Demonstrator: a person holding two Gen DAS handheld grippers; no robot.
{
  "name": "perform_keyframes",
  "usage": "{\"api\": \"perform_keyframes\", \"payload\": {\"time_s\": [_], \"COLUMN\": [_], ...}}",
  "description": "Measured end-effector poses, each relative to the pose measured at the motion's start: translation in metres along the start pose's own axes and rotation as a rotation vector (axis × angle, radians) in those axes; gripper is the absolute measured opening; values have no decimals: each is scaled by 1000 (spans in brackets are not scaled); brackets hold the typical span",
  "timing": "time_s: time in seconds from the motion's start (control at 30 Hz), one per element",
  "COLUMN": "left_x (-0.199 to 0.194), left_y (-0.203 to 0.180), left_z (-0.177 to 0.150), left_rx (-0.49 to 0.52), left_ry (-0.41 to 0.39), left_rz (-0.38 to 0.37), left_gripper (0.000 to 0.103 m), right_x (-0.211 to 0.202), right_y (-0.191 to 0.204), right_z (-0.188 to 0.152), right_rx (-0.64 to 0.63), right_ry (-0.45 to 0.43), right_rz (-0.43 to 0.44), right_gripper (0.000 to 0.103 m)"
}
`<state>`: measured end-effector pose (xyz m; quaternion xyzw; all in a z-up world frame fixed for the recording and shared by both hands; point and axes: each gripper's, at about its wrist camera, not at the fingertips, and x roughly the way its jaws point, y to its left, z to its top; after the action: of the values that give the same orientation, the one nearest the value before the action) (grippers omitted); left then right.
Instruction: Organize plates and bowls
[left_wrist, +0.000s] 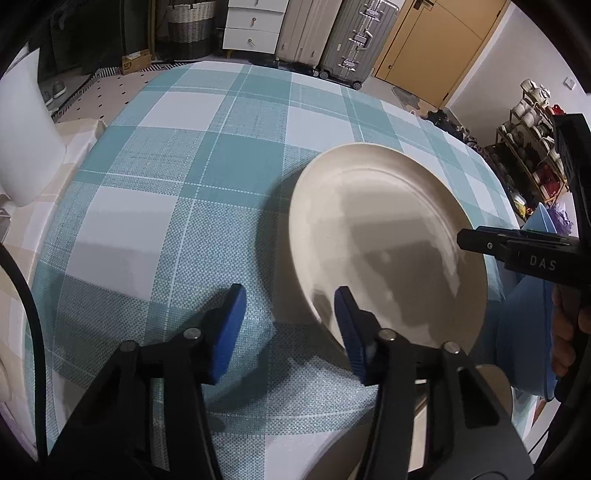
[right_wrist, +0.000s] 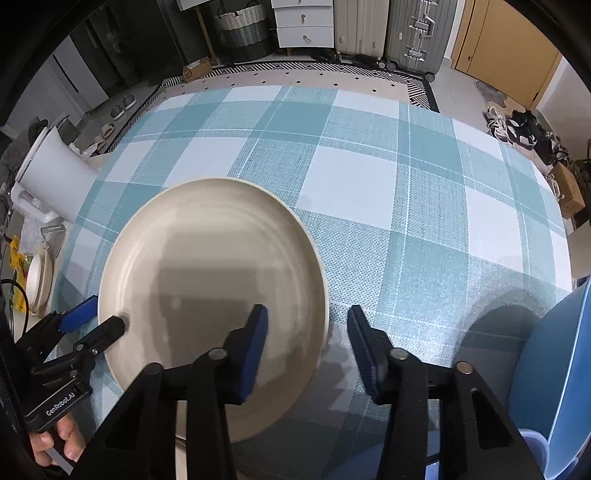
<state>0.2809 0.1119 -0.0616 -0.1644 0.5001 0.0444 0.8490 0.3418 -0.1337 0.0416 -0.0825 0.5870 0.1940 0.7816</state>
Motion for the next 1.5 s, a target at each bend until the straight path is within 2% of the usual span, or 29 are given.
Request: {"api": "perform_keyframes", "payload": {"time_s": [0.2,0.3,0.73,1.1,1.5], "left_x": [1,0,-6,-29,-65], "left_y": [-4,-9,-15,-15,-15], "left_z": [-1,-2,-4,-2,-10], "left_rx": [3,21,41,38,29], "left_ry": [15,16,-12,-54,-106], "left_rz": [-57,-62,-21,-14,-7], "left_gripper": [22,16,16,16,16], "right_x": [3,3,-2,-18,-52], "right_y": [2,4,7,11,24], "right_z": [-1,-2,-6,-10,-22], "right_rx": [-22,-29,-41,-50,-78], "right_ry": [6,4,-24,-61,-145], "right_rz": [-17,-27,-44,-30,-14], "right_gripper": [27,24,21,21,21]}}
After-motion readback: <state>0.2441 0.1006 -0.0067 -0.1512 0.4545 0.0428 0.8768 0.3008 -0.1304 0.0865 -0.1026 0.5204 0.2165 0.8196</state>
